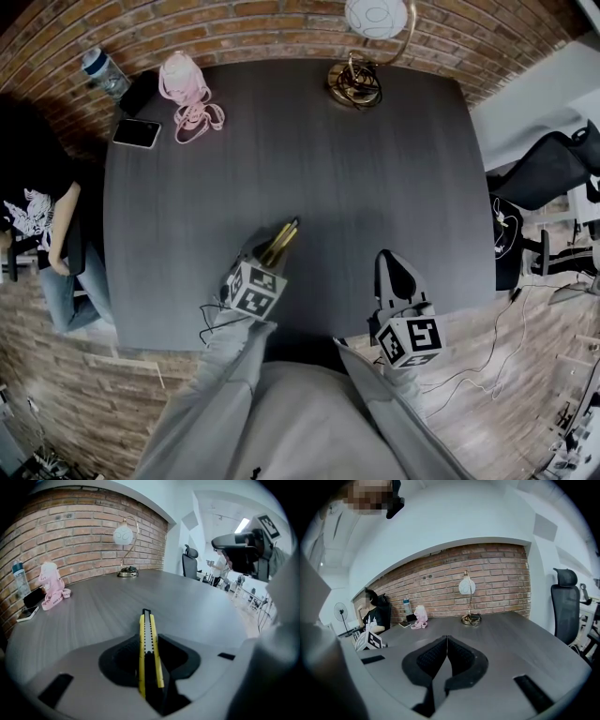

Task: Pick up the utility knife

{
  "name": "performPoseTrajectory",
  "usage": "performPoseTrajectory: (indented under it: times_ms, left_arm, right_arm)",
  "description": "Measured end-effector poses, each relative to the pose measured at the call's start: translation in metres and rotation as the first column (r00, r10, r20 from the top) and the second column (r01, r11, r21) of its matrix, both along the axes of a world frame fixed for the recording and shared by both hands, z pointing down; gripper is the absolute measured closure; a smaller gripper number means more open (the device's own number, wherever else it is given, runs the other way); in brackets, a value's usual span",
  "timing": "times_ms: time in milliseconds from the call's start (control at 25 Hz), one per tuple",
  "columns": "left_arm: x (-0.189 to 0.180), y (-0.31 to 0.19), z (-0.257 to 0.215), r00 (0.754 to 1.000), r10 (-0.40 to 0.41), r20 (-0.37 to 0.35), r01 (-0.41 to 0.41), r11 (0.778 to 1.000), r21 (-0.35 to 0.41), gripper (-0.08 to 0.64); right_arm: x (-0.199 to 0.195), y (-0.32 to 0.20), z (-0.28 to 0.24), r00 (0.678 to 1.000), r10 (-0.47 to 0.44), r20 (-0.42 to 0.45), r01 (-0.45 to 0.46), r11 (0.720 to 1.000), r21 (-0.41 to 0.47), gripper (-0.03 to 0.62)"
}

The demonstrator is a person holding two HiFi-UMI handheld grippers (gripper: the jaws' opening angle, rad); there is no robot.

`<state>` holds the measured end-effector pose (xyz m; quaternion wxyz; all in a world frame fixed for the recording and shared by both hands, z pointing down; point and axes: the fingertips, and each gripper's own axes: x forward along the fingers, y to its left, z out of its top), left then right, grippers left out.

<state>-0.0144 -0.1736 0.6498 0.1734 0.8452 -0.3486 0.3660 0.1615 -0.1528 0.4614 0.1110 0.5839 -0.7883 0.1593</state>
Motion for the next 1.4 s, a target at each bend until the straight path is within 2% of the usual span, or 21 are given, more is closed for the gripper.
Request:
performPoseTrajectory:
  times_ms: [400,680,1120,1400]
  left_arm:
    - [-0.002,-0.01,-0.04,0.998,-0.035,-0.045,0.038,0.997,0.071,0.43]
    - [-0.012,-0.015,-0.074,0.992,-0.085,-0.089,0.097,0.985,0.142,0.43]
    - [-0.03,-0.022,-0.155,0.967,-0.161,-0.198,0.213,0.937,0.278,0.43]
    - [-0.048,-0.018,-0.193,0.948,-0.206,-0.245,0.28,0.904,0.324,0.43]
  right_arm:
    - [-0.007,-0.004,-0.011,1.0,-0.018,0.0,0.018,0.999,0.03,0.574]
    - [-0.014,-0.006,-0.022,0.999,-0.051,0.0,0.051,0.997,0.064,0.575]
    - [-0.038,-0.02,-0.052,0.992,-0.128,0.005,0.125,0.981,0.146,0.574]
    - [-0.058,-0.028,-0.069,0.984,-0.177,0.014,0.171,0.966,0.193,0.574]
